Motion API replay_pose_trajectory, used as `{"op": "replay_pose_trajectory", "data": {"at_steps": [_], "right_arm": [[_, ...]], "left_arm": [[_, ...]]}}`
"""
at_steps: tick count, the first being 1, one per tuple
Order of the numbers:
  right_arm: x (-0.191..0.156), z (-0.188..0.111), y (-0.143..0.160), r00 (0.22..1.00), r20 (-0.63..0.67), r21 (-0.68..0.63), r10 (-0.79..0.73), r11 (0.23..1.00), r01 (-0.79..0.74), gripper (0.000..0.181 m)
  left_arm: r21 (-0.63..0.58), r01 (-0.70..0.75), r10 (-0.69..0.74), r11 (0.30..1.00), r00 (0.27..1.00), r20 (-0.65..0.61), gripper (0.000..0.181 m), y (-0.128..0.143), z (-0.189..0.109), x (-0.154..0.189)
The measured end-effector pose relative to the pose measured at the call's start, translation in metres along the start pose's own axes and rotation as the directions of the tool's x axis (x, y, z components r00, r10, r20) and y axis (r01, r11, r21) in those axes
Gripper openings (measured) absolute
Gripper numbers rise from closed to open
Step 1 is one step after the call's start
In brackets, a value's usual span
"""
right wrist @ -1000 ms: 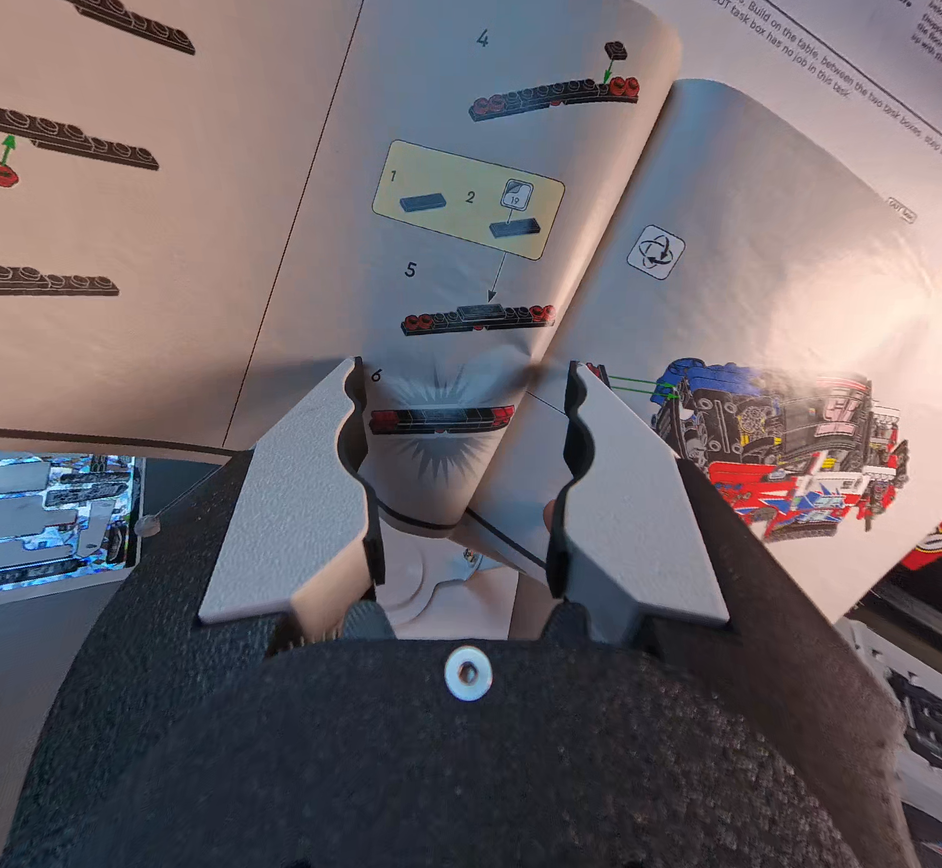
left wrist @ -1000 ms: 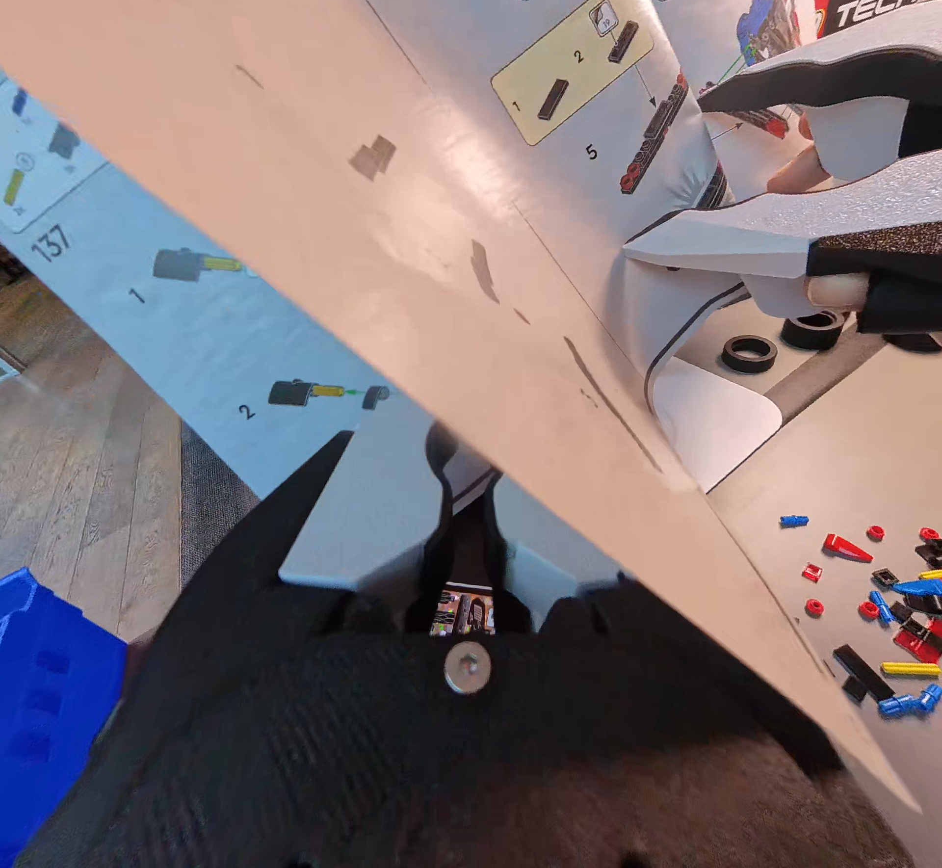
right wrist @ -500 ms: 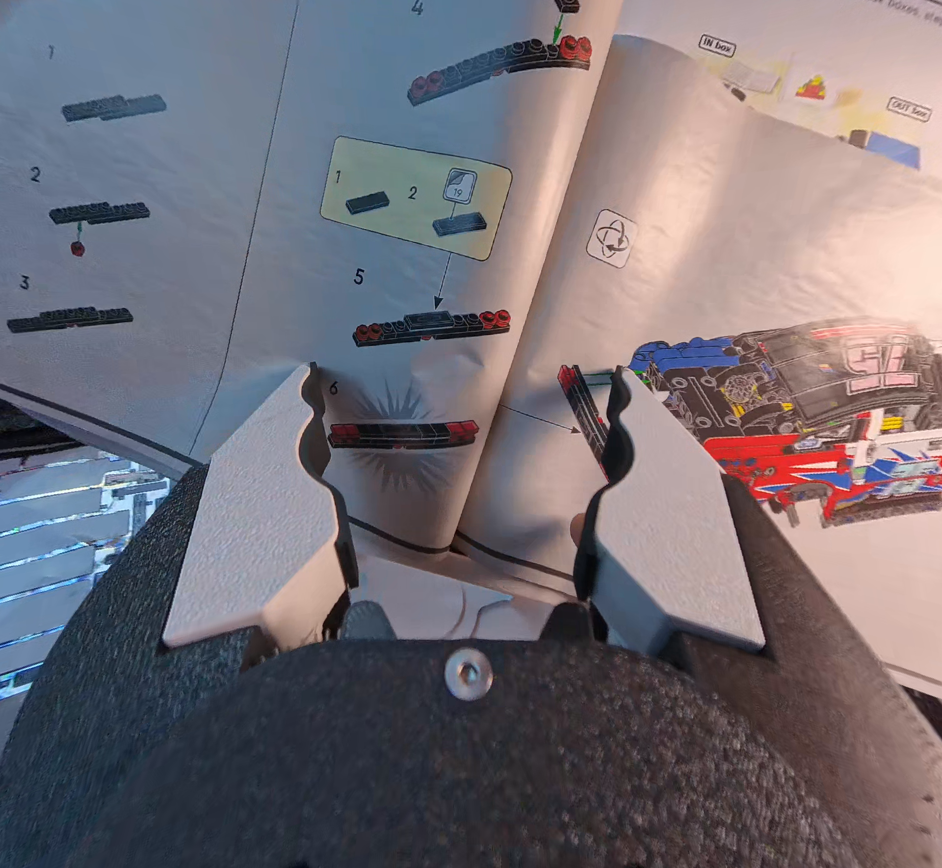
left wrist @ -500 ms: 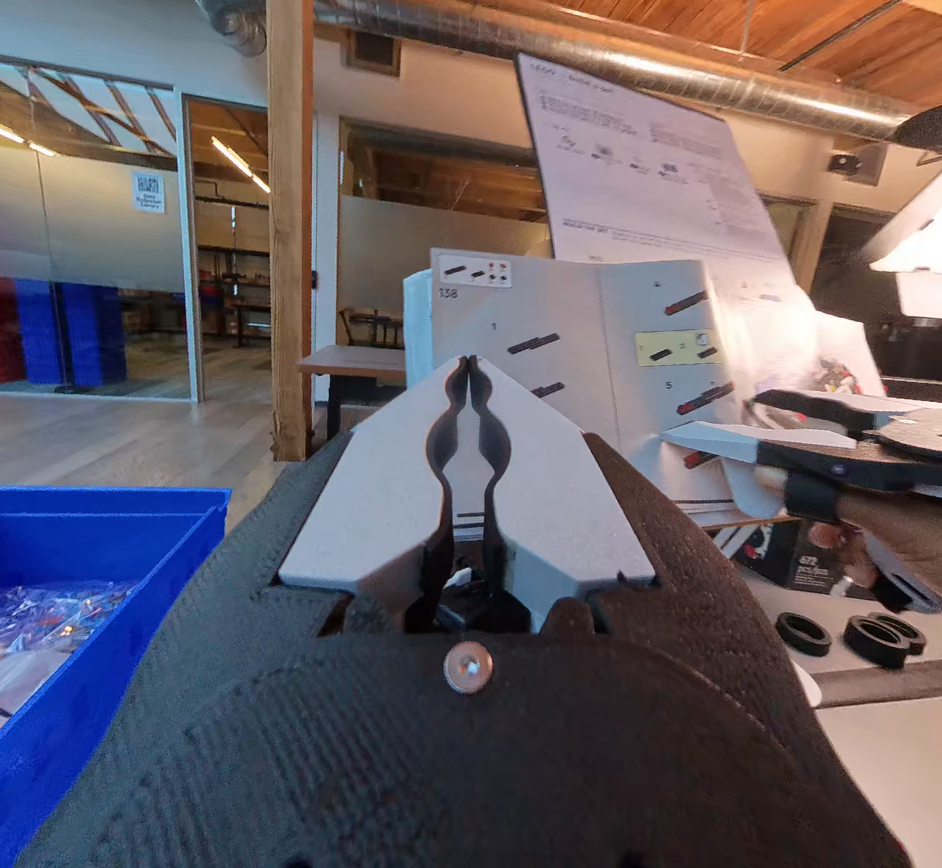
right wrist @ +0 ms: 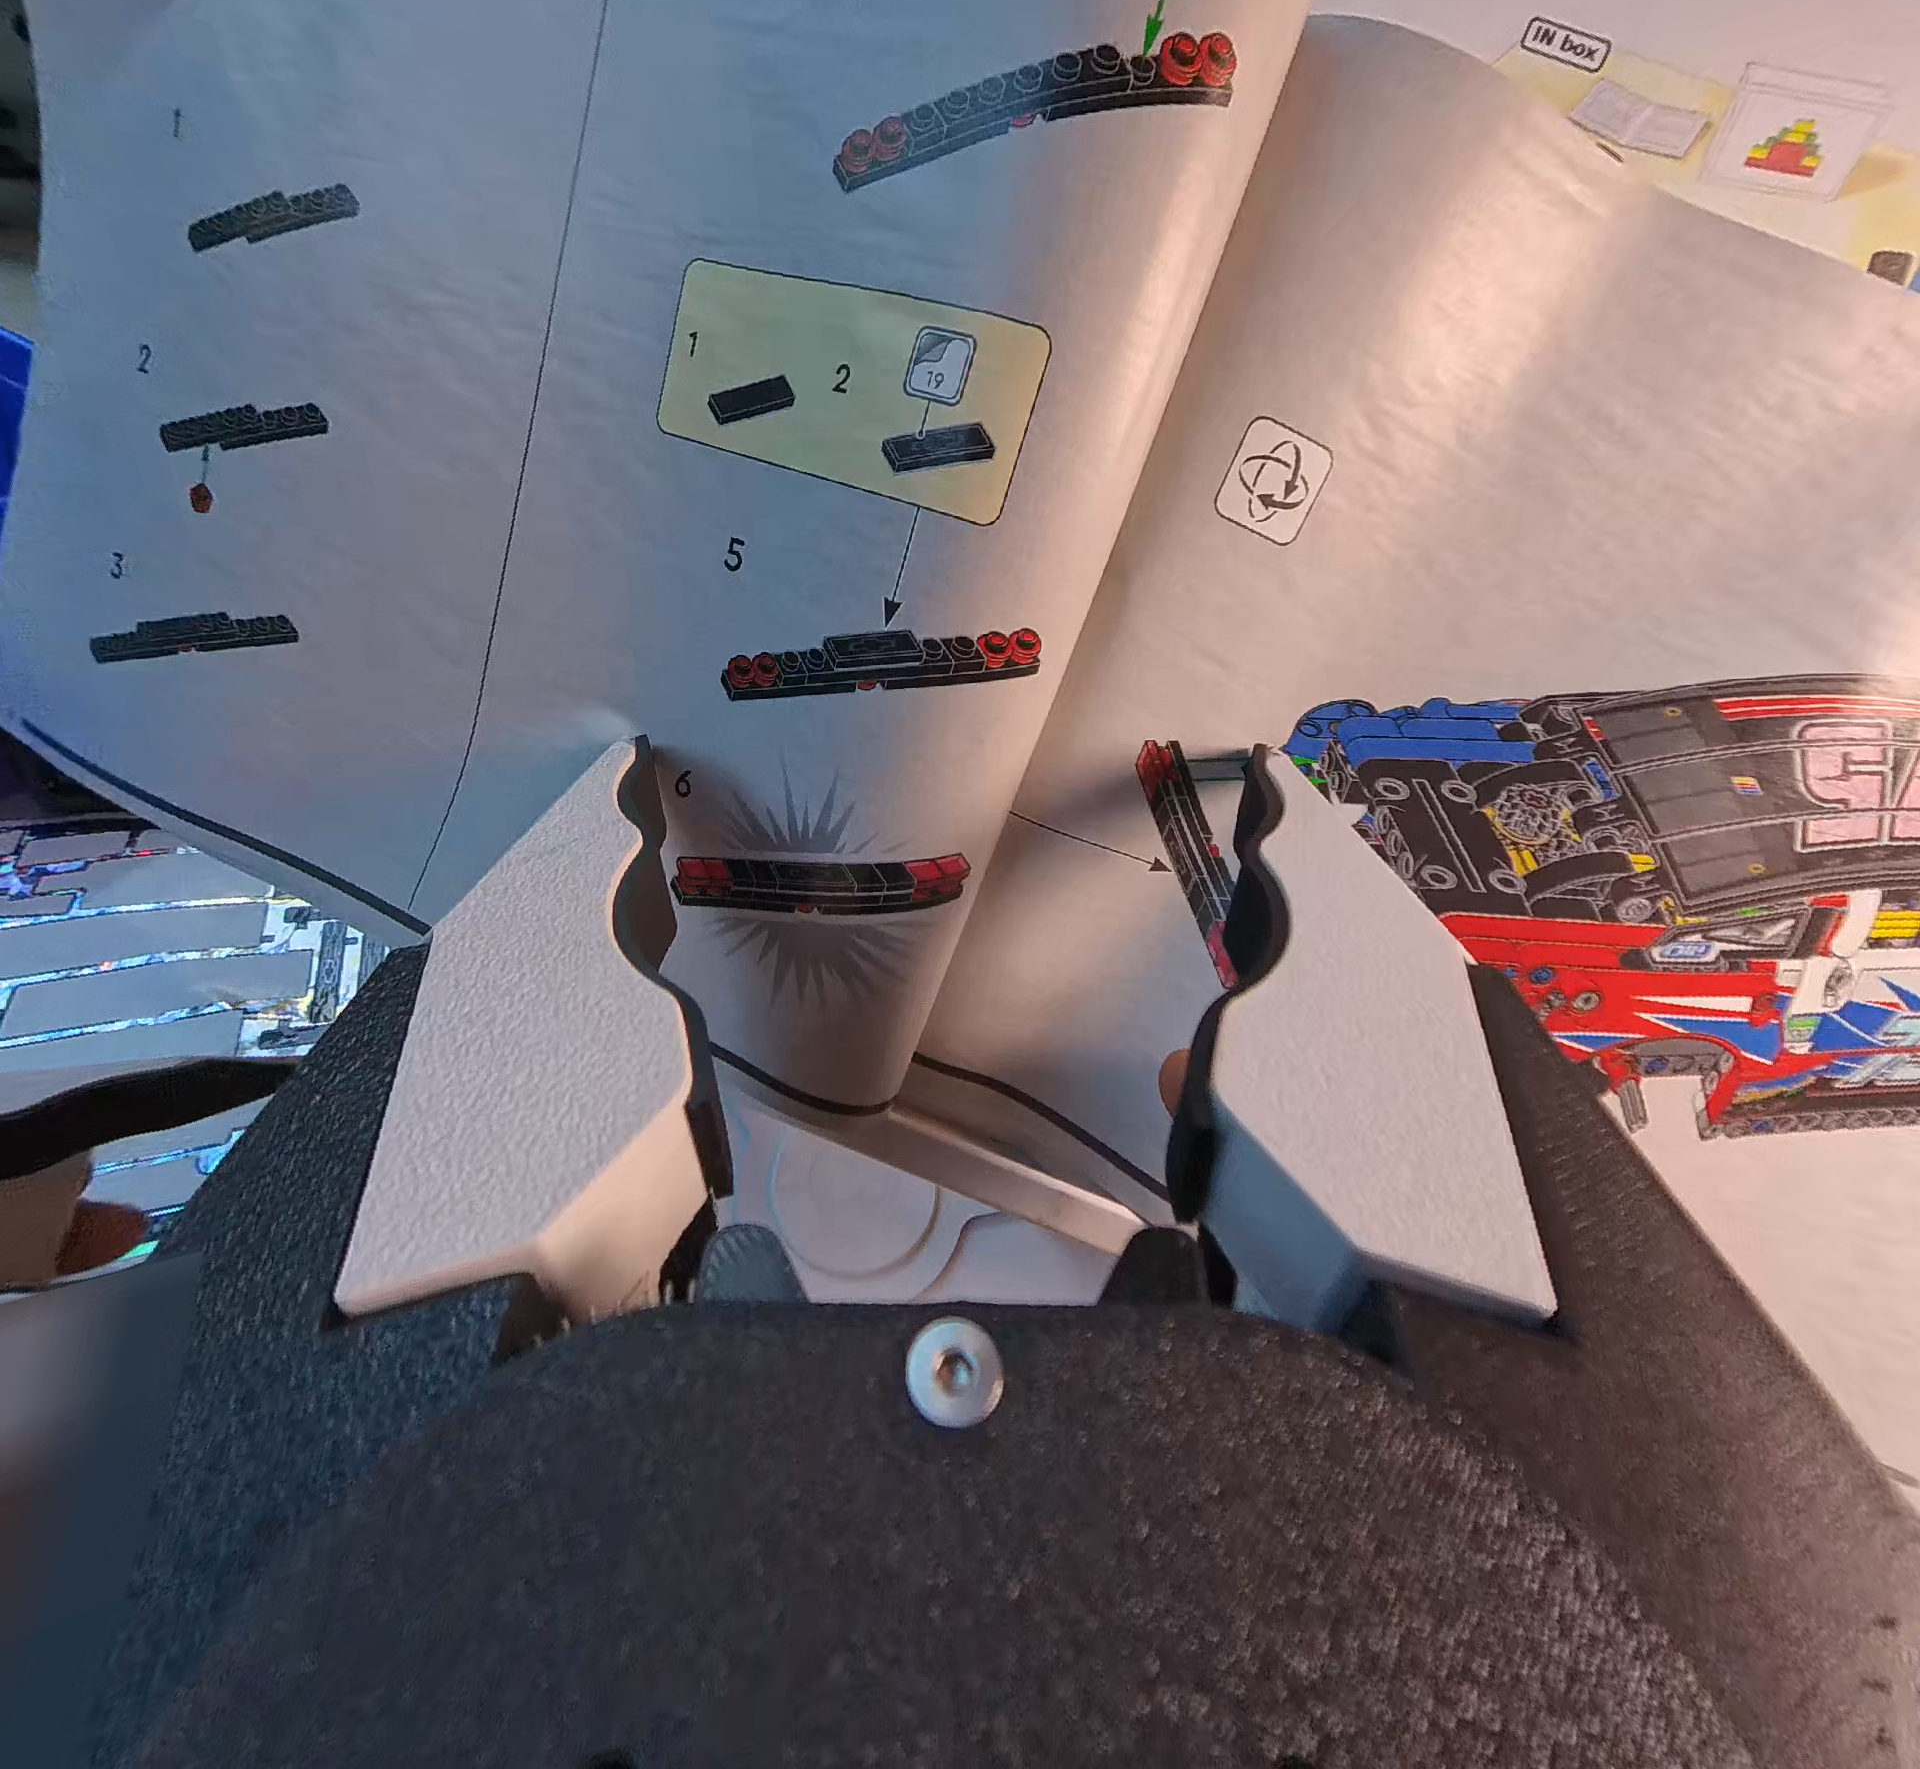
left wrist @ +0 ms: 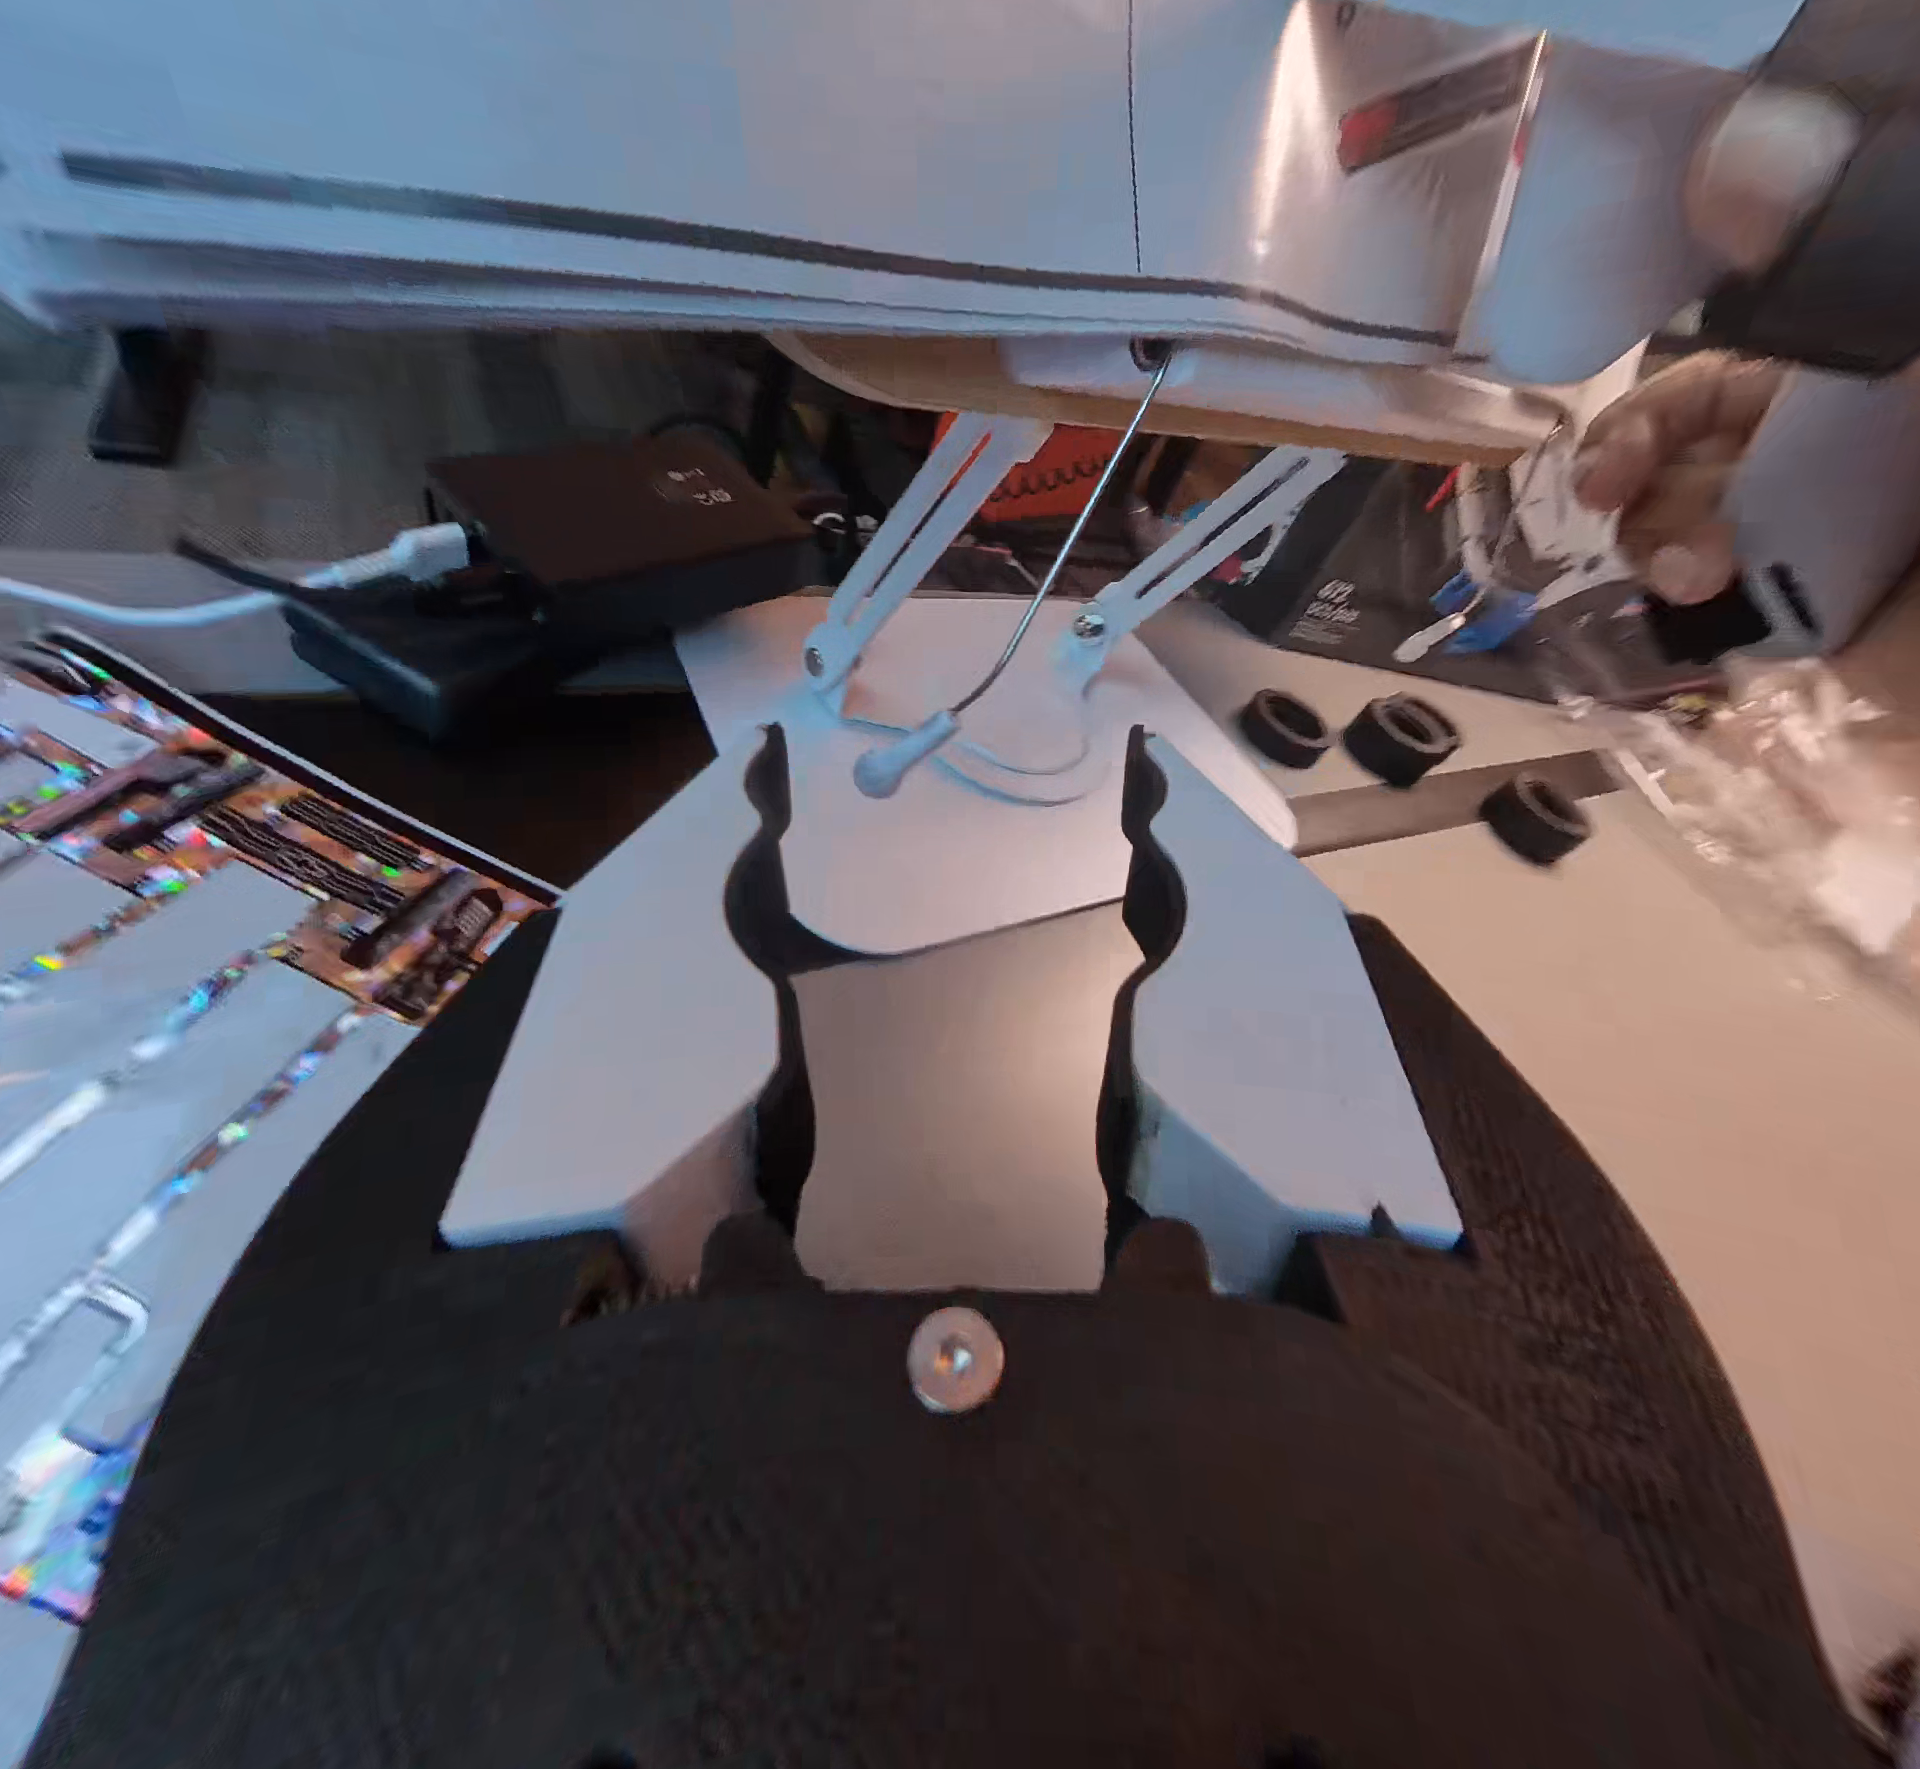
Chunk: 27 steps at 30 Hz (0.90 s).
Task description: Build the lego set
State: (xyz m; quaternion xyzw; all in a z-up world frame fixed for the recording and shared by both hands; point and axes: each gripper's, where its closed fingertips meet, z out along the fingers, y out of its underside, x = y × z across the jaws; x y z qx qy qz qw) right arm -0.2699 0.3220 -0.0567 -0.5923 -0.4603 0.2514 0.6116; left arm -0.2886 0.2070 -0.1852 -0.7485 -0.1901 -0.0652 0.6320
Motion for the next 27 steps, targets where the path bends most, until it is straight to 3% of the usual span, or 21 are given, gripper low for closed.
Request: {"op": "replay_pose_trajectory", "data": {"at_steps": [2,5,9,12,15,18,21,24,25,27], "right_arm": [[0.000,0.000,0.000,1.000,0.000,-0.007,-0.002,1.000,0.002,0.108],[0.000,-0.001,0.000,1.000,0.008,-0.011,-0.004,1.000,0.004,0.108],[0.000,0.000,0.001,1.000,0.001,-0.009,-0.009,1.000,0.009,0.108],[0.001,0.001,0.001,1.000,-0.014,0.001,-0.015,1.000,0.015,0.107],[0.001,0.003,0.000,0.999,-0.030,0.008,-0.019,1.000,0.019,0.107],[0.000,0.004,0.000,0.999,-0.041,0.017,-0.016,1.000,0.016,0.107],[0.000,0.004,-0.001,0.999,-0.044,0.021,-0.010,1.000,0.011,0.107],[0.000,0.004,-0.001,0.999,-0.047,0.023,-0.006,1.000,0.007,0.106],[0.001,0.004,-0.001,0.999,-0.049,0.021,-0.004,1.000,0.005,0.106],[0.001,0.004,-0.001,0.999,-0.046,0.023,0.000,1.000,0.001,0.104]], "left_arm": [[0.007,-0.169,0.168,0.986,0.984,0.061,0.057,-0.004,0.010,-0.007],[-0.007,-0.412,0.411,0.911,0.909,0.060,0.001,-0.014,0.011,-0.002],[-0.115,-0.630,0.638,0.768,0.769,0.041,0.000,-0.016,0.001,-0.004],[-0.218,-0.809,0.833,0.546,0.553,0.036,0.000,-0.029,-0.011,-0.009],[-0.316,-0.914,0.963,0.256,0.270,-0.002,0.000,-0.055,-0.021,-0.013],[-0.373,-0.926,0.995,-0.062,-0.029,-0.093,0.000,-0.082,-0.020,-0.012],[-0.343,-0.890,0.951,-0.299,-0.249,-0.184,0.001,-0.105,-0.007,-0.005],[-0.277,-0.851,0.893,-0.445,-0.400,-0.206,0.004,-0.119,0.014,0.008],[-0.268,-0.847,0.886,-0.459,-0.415,-0.206,0.005,-0.121,0.020,0.011],[-0.213,-0.882,0.904,-0.421,-0.388,-0.177,0.007,-0.123,0.029,0.021]]}}
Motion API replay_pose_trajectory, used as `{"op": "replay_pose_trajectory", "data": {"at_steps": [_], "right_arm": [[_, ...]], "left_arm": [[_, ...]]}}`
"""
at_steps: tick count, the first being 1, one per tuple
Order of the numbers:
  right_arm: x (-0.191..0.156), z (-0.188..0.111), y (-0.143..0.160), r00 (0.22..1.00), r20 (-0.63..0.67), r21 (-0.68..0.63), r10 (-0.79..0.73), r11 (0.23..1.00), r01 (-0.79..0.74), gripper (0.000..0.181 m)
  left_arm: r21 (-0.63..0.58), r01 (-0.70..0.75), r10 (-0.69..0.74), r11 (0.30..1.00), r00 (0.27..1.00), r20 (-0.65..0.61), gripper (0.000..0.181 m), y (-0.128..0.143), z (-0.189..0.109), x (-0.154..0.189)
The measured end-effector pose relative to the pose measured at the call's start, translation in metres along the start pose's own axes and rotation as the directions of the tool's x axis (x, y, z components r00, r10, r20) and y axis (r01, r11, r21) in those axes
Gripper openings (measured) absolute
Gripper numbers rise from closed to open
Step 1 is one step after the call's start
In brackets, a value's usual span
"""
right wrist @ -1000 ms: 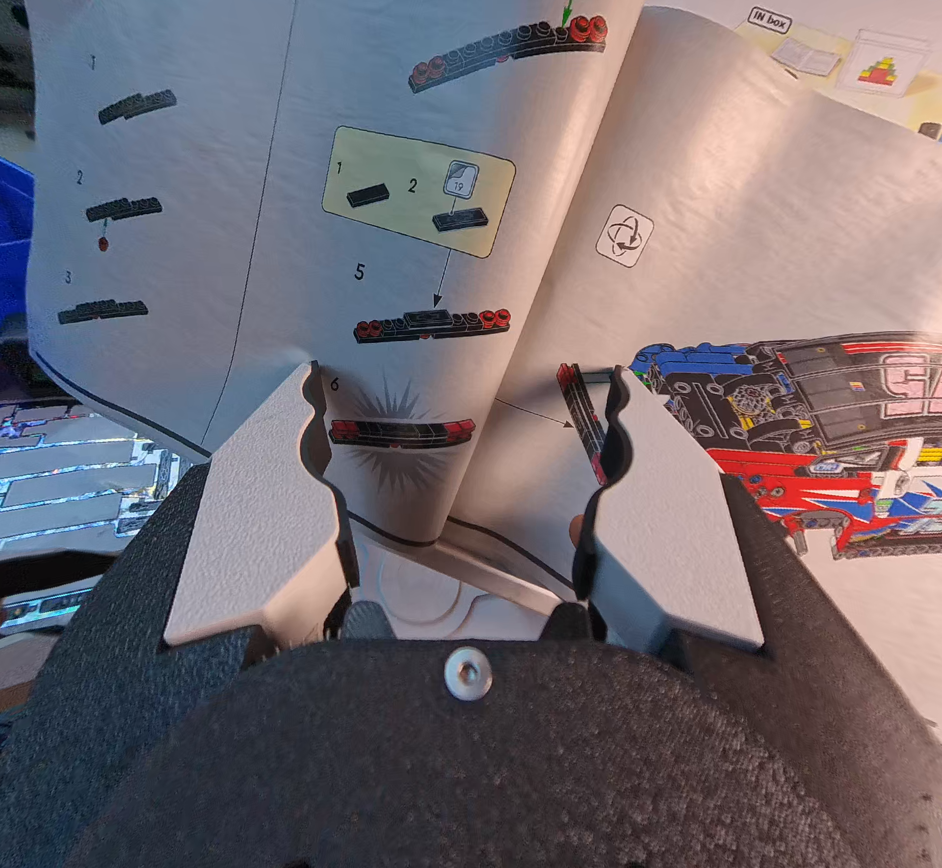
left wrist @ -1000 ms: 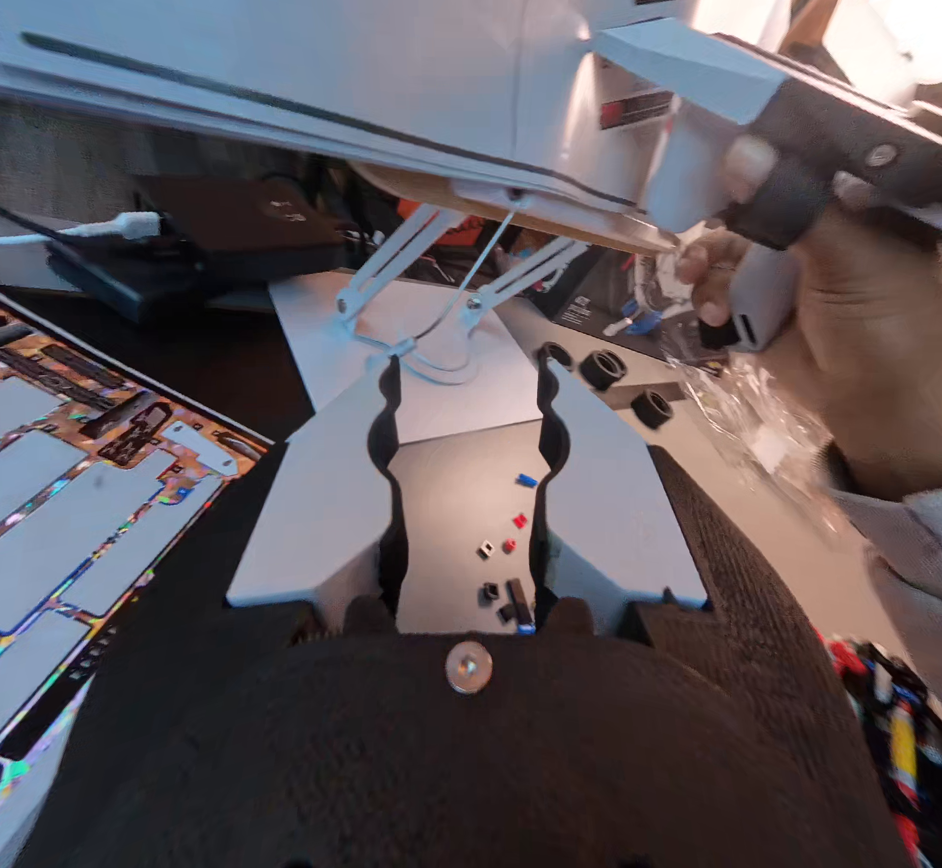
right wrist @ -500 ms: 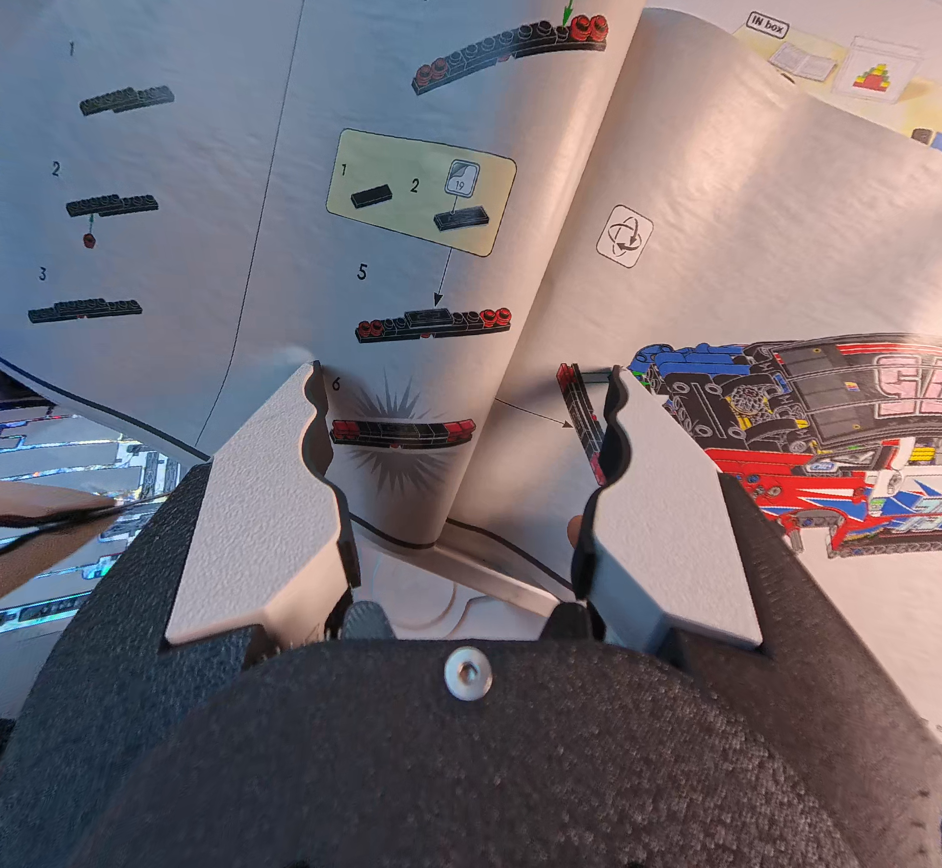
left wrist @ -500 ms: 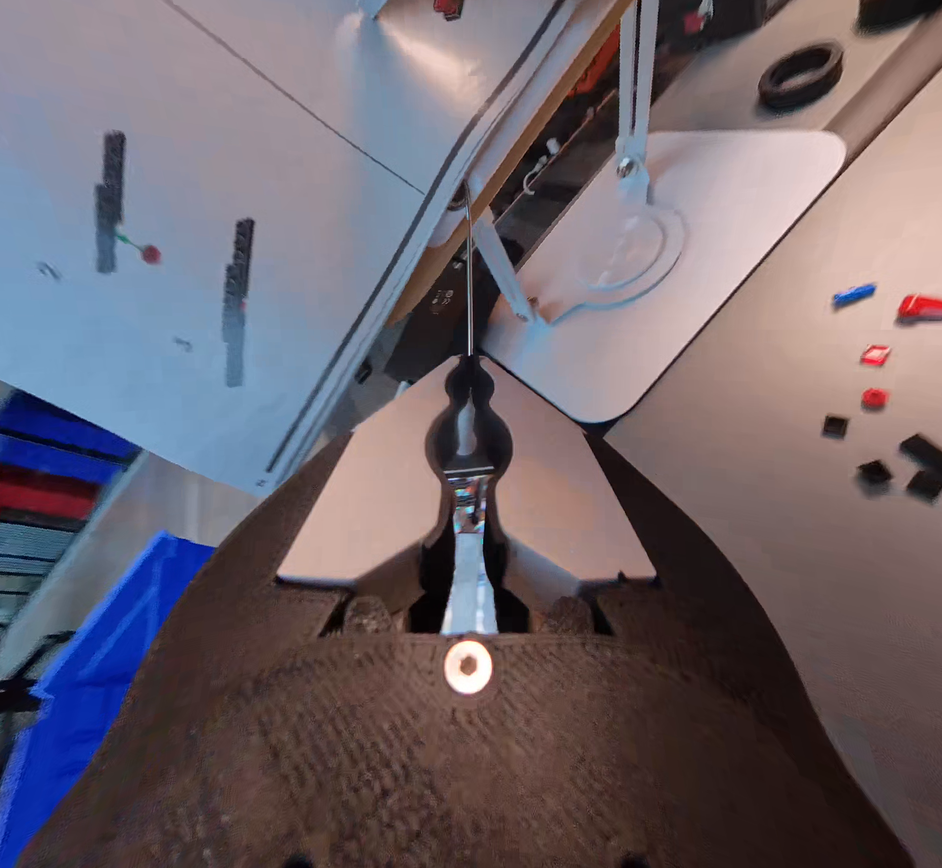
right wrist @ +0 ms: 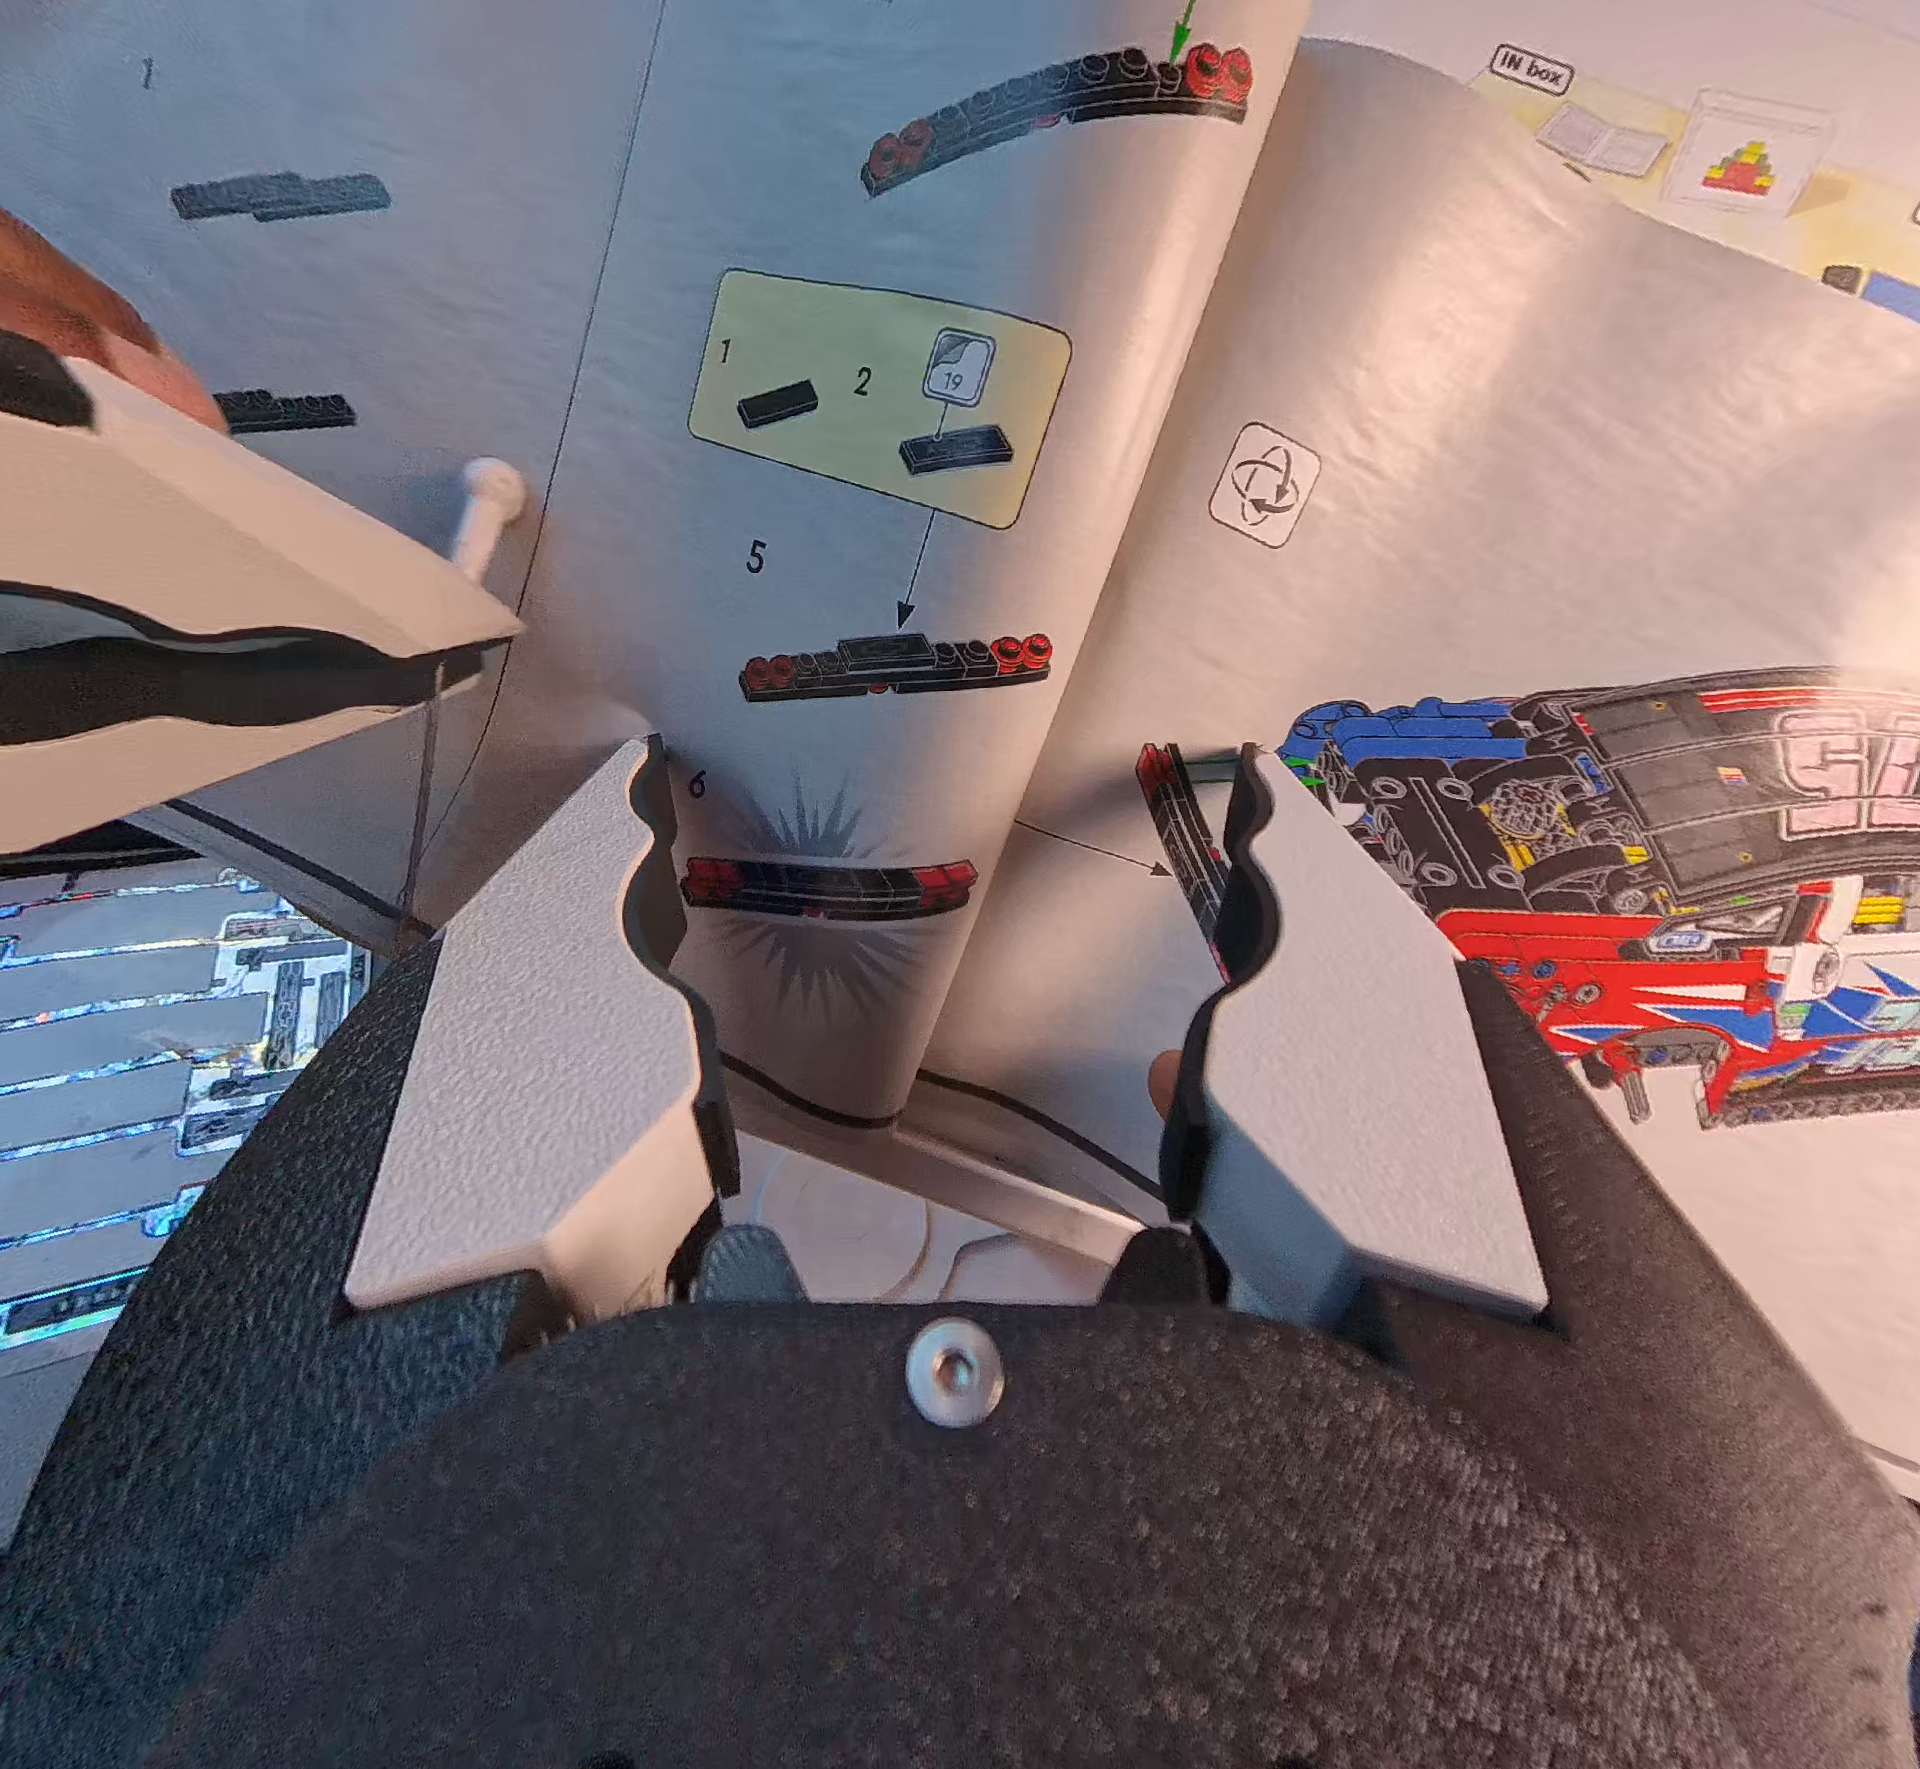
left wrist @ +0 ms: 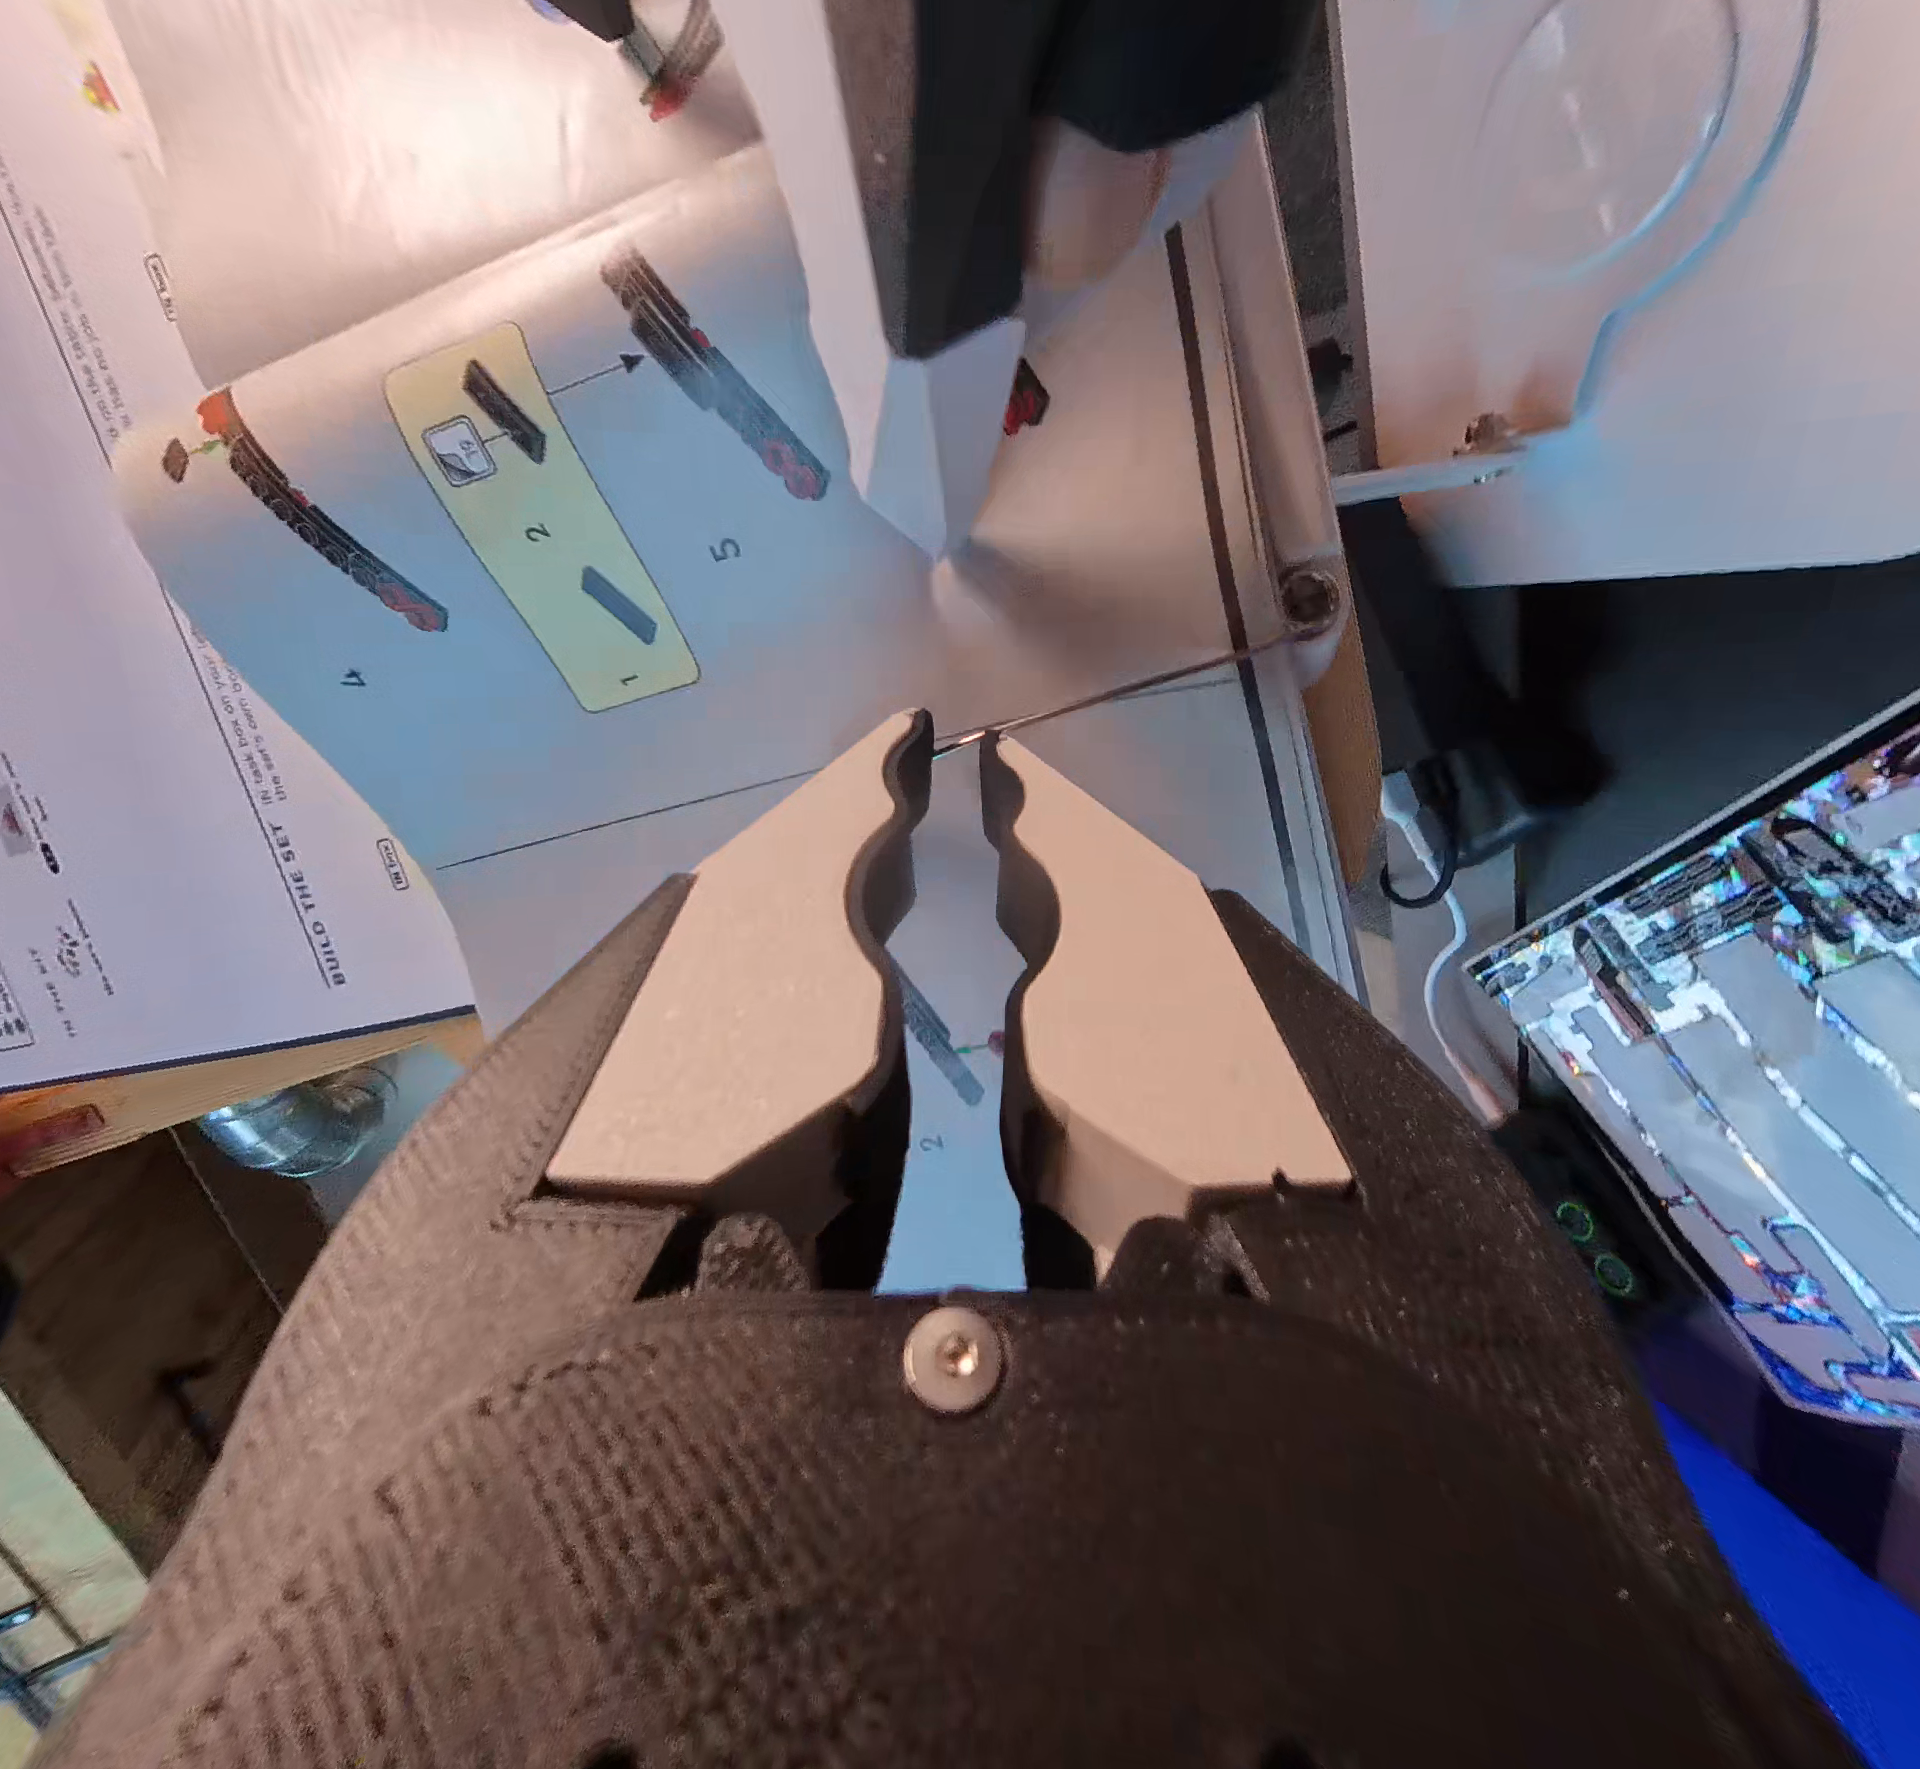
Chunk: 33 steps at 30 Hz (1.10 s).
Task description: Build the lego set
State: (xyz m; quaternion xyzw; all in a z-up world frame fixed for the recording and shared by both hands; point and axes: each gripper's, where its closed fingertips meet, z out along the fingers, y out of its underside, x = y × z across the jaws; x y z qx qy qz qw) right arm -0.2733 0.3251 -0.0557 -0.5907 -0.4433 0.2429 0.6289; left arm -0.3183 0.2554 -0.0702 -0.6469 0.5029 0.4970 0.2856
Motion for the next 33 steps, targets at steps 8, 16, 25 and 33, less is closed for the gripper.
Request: {"op": "replay_pose_trajectory", "data": {"at_steps": [8,16,25,33], "right_arm": [[-0.002,-0.002,0.000,1.000,0.017,0.006,-0.010,1.000,0.009,0.106],[-0.002,-0.001,-0.001,1.000,0.016,0.016,-0.004,1.000,0.003,0.106],[-0.001,-0.004,0.000,0.999,0.038,0.009,-0.009,1.000,0.009,0.104],[-0.002,-0.004,0.000,0.999,0.039,0.004,-0.013,1.000,0.012,0.104]], "left_arm": [[0.126,0.566,-0.578,0.815,0.777,0.249,0.009,0.010,-0.009,0.005],[0.183,0.694,-0.717,0.697,0.660,0.226,0.008,0.016,-0.014,0.009],[0.028,-0.174,0.150,0.984,0.914,0.377,0.005,-0.010,-0.008,-0.008],[0.234,0.691,-0.685,0.683,0.718,-0.123,0.012,-0.008,-0.009,-0.001]]}}
